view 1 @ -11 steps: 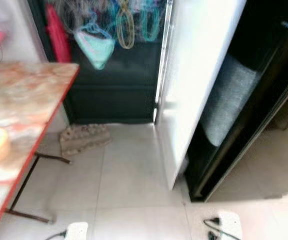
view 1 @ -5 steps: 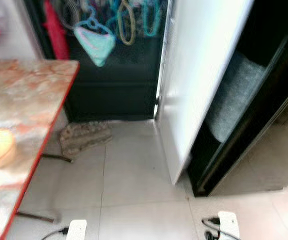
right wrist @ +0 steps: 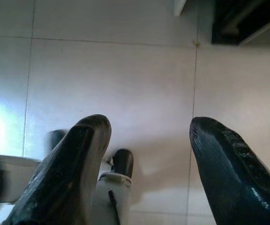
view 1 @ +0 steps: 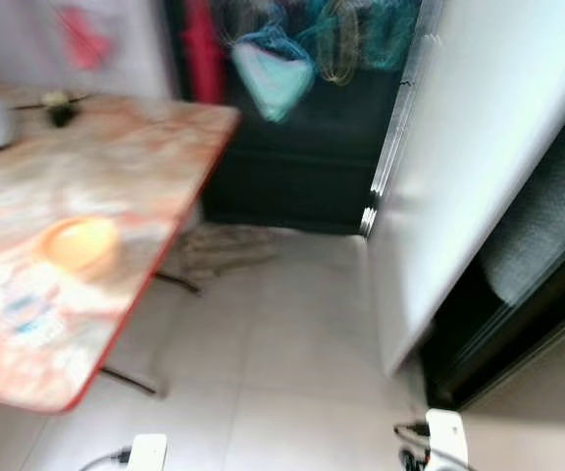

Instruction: Restocking fridge

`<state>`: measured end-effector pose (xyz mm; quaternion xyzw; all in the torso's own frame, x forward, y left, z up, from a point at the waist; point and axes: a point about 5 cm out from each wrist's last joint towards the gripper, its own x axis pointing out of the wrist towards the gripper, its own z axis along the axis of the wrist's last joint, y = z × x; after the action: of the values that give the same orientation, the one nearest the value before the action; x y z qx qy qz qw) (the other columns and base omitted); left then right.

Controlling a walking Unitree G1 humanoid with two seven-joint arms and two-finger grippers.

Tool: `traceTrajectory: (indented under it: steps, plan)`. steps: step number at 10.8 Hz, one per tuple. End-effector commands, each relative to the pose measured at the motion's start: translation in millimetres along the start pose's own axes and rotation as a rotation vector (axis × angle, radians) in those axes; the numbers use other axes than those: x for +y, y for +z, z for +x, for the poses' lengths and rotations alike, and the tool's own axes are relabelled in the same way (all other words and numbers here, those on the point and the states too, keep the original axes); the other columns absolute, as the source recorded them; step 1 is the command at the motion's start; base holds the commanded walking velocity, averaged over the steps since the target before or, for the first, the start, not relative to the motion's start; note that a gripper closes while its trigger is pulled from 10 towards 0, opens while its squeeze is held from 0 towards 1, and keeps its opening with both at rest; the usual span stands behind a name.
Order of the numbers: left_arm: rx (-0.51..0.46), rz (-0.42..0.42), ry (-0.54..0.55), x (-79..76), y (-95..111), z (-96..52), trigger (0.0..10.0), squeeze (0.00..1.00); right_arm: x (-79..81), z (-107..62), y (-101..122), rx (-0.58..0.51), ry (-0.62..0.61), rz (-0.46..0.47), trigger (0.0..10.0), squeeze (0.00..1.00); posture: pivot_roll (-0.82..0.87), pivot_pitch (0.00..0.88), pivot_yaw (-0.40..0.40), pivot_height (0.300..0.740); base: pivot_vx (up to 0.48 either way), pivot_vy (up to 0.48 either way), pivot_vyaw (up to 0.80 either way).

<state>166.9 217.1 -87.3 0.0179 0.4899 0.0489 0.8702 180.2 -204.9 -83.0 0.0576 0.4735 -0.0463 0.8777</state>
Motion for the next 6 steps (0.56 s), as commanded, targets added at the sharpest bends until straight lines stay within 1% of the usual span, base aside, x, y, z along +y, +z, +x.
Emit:
traceTrajectory:
  steps: [1, 5, 6]
  plan:
    - [0.012, 0.004, -0.004, 0.2, -3.1, -0.4, 10.0, 0.00, -0.3, -0.2, -1.0, 0.002, 0.002, 0.009, 10.0, 0.00, 0.09, 0.000, -0.035, 0.740, 0.000, 0.000, 0.80]
    - [0.011, 0.010, -0.005, 0.4, -3.3, -0.5, 10.0, 0.00, -0.2, -0.3, -1.6, 0.001, 0.002, 0.015, 10.0, 0.00, 0.09, 0.000, -0.033, 0.740, 0.000, 0.000, 0.80]
    - [0.010, 0.010, -0.004, 0.7, -3.3, -0.5, 10.0, 0.00, 0.2, -0.2, -1.8, 0.002, 0.002, 0.012, 10.0, 0.00, 0.09, 0.000, -0.031, 0.740, 0.000, 0.000, 0.00]
